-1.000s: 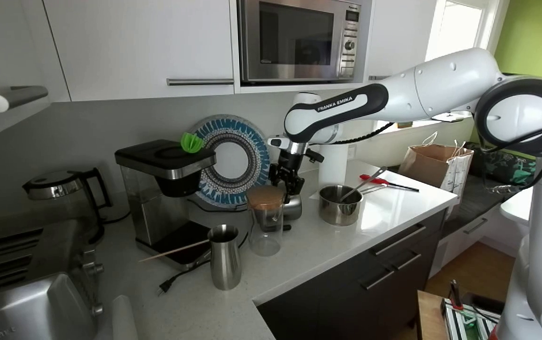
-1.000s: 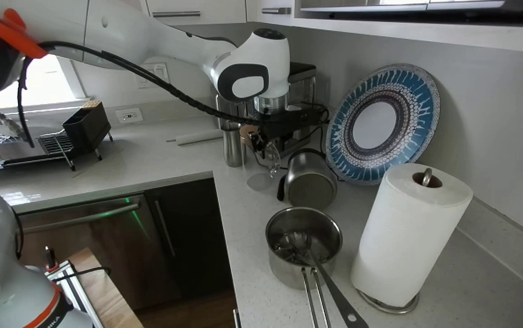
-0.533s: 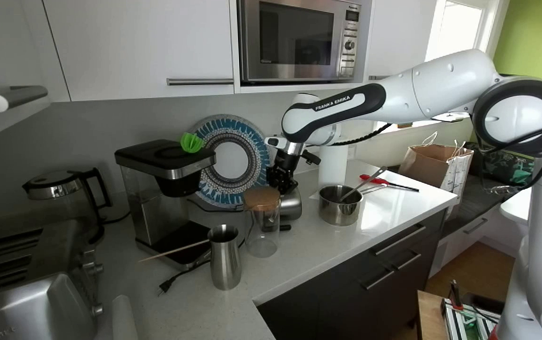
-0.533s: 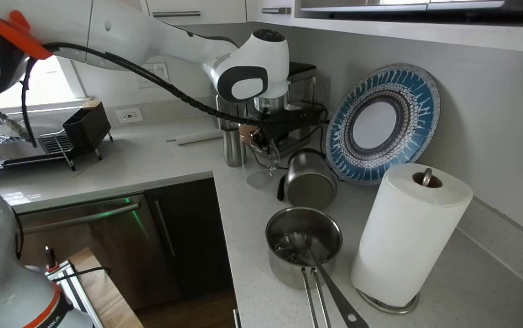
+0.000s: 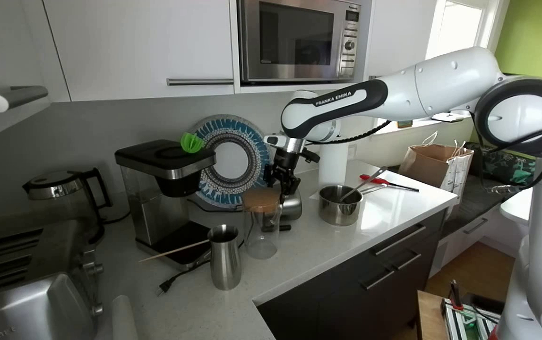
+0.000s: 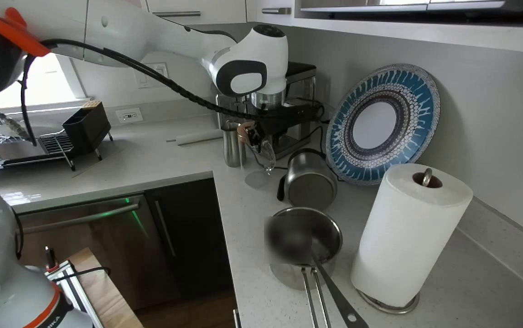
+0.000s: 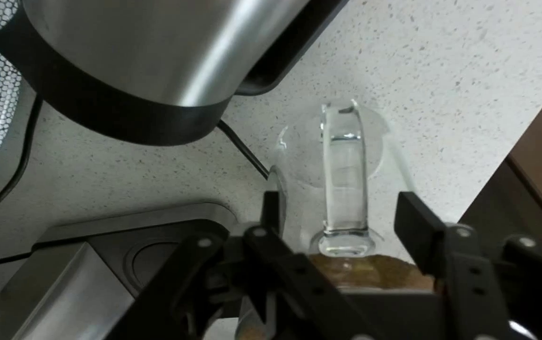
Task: Pick up the clear jug and place it next to the dish rack on the kitchen counter
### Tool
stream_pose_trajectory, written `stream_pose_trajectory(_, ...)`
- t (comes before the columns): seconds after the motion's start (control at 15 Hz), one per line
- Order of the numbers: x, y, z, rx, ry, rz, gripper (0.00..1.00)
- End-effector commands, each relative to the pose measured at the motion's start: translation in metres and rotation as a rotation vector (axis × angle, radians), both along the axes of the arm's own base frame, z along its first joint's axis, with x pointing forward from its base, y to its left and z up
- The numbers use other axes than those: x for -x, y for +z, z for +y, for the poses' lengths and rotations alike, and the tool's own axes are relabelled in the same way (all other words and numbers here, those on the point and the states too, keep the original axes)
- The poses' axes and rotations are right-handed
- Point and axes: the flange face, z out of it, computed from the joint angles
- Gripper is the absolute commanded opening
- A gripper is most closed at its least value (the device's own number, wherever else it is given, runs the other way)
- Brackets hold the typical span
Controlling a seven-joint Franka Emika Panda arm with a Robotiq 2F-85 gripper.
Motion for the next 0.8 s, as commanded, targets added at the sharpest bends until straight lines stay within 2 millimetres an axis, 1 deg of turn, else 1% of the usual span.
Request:
stream_pose_trajectory(0.0,0.0040,0.0066,0.0034,-0.037,0.048,0.021,0.39)
stream_pose_trajectory(0.07,0.0044,0.0071,0.0037,-0.039,0.055,0.030,0.32)
stream_pose_trajectory(0.13,0.0045,0.0076,0.0039,-0.040,0.061,0.035,0.22)
stream_pose_trajectory(0.33,0.0053,0.0066,0.0031,-0.037,0.062,0.052,0.01)
stream_pose_trajectory(0.4,0.0055,0.0057,0.0032,-0.037,0.062,0.056,0.05)
stream_pose_trajectory(0.47,0.0061,0.0054,0.0033,-0.037,0.060,0.061,0.06)
stream_pose_trajectory(0.73,0.0040,0.0097,-0.0008,-0.049,0.026,0.044,0.06)
